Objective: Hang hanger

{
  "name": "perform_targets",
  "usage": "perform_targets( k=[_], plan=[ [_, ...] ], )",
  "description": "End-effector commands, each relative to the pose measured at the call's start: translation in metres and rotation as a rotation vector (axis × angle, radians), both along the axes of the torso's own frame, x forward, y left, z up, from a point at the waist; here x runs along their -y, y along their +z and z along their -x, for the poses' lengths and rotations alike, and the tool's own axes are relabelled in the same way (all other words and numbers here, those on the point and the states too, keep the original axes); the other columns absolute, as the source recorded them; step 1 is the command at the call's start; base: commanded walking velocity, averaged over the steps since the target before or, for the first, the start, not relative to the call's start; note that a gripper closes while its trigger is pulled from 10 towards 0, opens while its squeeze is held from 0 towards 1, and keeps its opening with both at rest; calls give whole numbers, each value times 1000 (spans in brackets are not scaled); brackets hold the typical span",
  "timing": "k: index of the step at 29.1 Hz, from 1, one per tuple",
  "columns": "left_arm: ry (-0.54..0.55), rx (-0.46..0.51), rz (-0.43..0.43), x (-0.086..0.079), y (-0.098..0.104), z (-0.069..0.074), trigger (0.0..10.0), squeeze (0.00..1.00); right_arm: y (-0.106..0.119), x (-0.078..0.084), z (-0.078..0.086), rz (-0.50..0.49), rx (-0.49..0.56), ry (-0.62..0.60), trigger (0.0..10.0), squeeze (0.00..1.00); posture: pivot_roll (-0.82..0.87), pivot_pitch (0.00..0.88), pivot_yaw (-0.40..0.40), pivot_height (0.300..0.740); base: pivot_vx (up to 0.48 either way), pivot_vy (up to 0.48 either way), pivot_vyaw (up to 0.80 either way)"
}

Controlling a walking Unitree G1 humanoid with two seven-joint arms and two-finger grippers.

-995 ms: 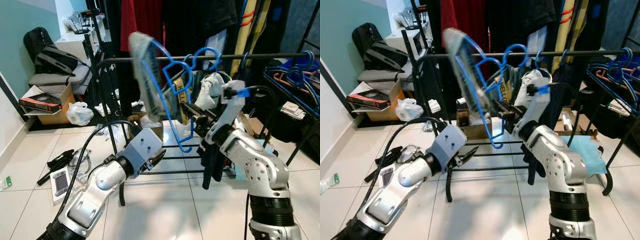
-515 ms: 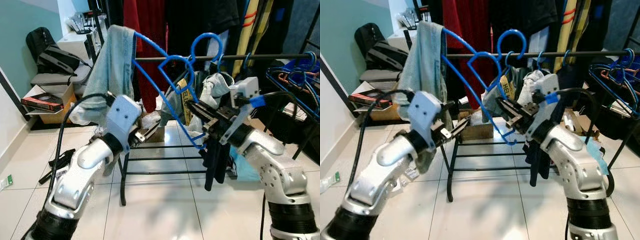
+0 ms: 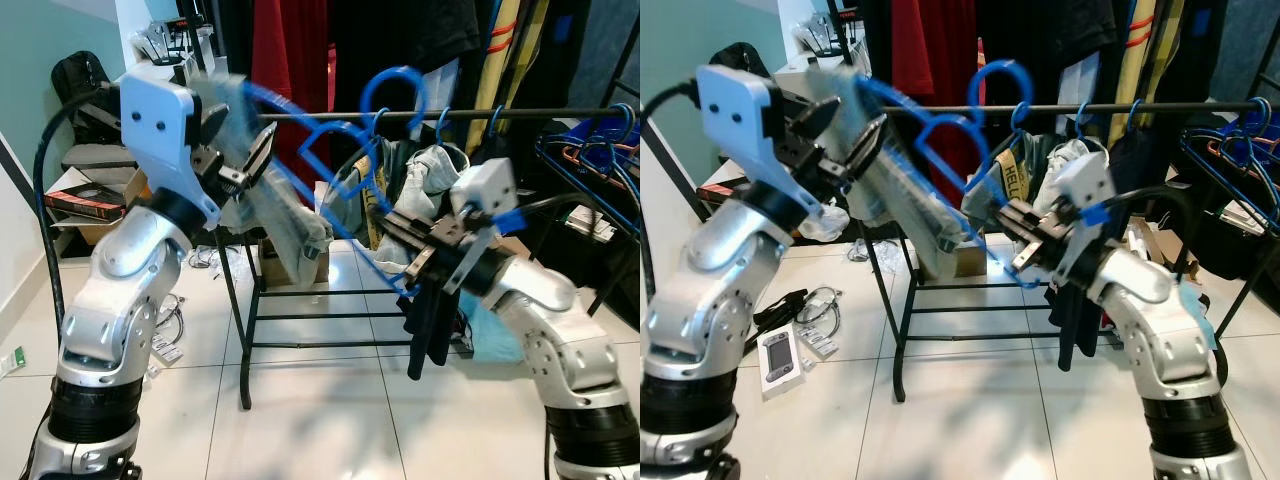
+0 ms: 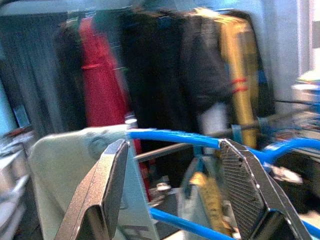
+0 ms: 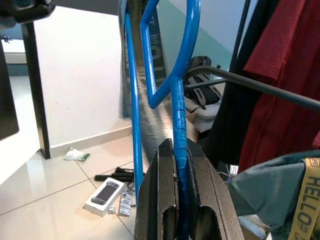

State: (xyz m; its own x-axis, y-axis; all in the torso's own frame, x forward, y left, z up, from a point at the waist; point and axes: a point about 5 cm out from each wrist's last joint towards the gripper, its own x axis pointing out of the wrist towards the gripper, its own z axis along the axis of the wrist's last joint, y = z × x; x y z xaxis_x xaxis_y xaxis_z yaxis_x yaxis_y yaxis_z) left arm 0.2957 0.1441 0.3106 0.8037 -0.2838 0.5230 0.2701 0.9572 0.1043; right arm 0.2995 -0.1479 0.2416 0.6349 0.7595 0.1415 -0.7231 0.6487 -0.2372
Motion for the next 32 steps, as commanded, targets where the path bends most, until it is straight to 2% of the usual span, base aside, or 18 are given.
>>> perform_targets(
  k=[1, 2, 3, 4, 8, 10, 12, 14, 17, 27, 28, 30, 31, 32],
  plan=[
    [37, -22, 1, -3, -3, -2, 10000, 0, -5, -4, 1, 6, -2, 19, 10000, 0, -41, 0, 27, 740, 0, 0, 0],
    [91, -64, 10, -4, -9, -5, 10000, 0, -7, -7, 1, 7, -5, 30, 10000, 0, -42, 0, 28, 740, 0, 0, 0],
    [91, -64, 10, -4, -9, -5, 10000, 0, -7, -7, 1, 7, -5, 30, 10000, 0, -42, 0, 28, 740, 0, 0, 0],
    [122, -104, 33, -5, -13, -9, 10000, 0, -9, -9, 1, 6, -8, 40, 10000, 0, -45, 0, 28, 740, 0, 0, 0],
    [157, -129, 33, -6, -17, -12, 10000, 0, -10, -11, 1, 5, -12, 46, 10000, 0, -45, 0, 28, 740, 0, 0, 0],
    [227, -145, 1, -12, -18, -14, 10000, 0, -11, -11, 1, -4, -14, 47, 10000, 0, -50, 0, 30, 740, 0, 0, 0],
    [227, -145, 1, -12, -18, -14, 10000, 0, -11, -11, 1, -4, -14, 47, 10000, 0, -50, 0, 30, 740, 0, 0, 0],
    [293, -147, -45, -19, -19, -15, 10000, 0, -10, -9, 0, -15, -11, 39, 10000, 0, -48, 0, 28, 740, 0, 0, 0],
    [330, -166, -74, -21, -23, -15, 10000, 0, -9, -8, 0, -22, -7, 33, 10000, 0, -45, 0, 27, 740, 0, 0, 0],
    [354, -173, -119, -16, -28, -14, 10000, 0, -8, -9, 0, -36, -2, 44, 10000, 0, -48, 0, 28, 740, 0, 0, 0],
    [362, -170, -133, -16, -27, -14, 5255, 0, -8, -10, 0, -39, -3, 48, 10000, 0, -50, 0, 30, 740, 0, 0, 0],
    [362, -170, -133, -16, -27, -14, 5255, 0, -8, -10, 0, -39, -3, 48, 10000, 0, -50, 0, 30, 740, 0, 0, 0],
    [371, -170, -142, -16, -28, -15, 0, 0, -8, -10, 1, -40, -3, 51, 10000, 0, -51, 0, 31, 740, 0, 0, 0],
    [380, -171, -147, -16, -28, -15, 0, 0, -8, -11, 2, -42, -3, 54, 10000, 0, -54, 0, 34, 740, 0, 0, 0]
  ],
)
